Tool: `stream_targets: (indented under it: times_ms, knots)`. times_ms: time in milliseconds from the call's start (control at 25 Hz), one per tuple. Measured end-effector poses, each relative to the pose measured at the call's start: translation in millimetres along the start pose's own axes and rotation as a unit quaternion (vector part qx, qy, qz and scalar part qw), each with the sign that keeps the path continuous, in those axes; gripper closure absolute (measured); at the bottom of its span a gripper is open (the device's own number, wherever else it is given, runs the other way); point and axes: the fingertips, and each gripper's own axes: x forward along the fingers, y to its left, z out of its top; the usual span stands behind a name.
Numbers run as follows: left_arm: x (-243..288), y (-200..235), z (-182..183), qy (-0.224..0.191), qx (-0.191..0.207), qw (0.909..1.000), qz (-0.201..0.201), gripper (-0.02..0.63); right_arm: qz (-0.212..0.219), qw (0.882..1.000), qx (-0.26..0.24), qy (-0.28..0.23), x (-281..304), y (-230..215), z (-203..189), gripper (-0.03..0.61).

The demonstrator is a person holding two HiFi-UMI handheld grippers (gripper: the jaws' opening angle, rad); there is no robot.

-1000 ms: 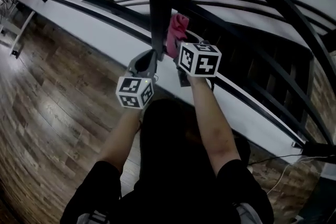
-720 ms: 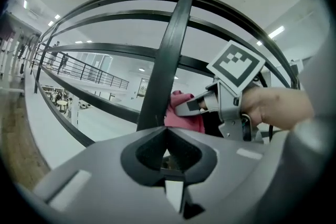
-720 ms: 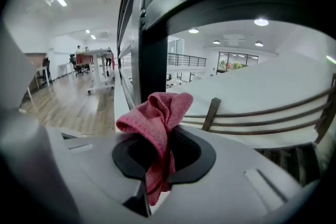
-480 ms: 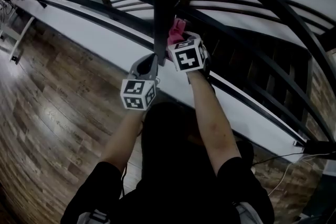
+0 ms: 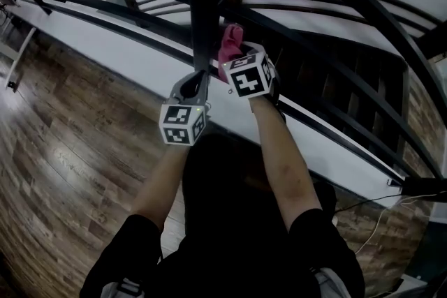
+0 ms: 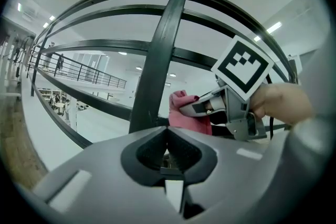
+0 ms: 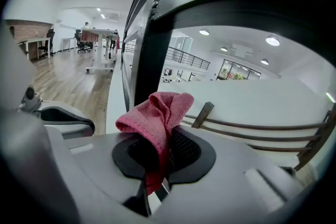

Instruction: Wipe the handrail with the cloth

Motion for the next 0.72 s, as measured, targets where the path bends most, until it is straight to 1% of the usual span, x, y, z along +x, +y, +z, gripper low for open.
stream_targets:
  times_ms: [200,440,720]
  knots:
    - [10.1,-13.4,-3.6,0.011,0.014,0.9998,-0.005,0.615,-0.004,1.000,0.004,0.004,-12.8,-11.4,-13.3,0.529]
    - [18.3,-28.9,-9.3,0.015,0.012,0.9997,-0.016,0.615,-0.003,1.000,0.021,0.005,-24.4,-22.8,-27.0,0.529]
    - [27.0,-49.9,-10.4,0.014,0.021,0.9990,-0.037,0.615,-0.016,0.999,0.031,0.010,-40.6,-34.2,-41.1,0.529]
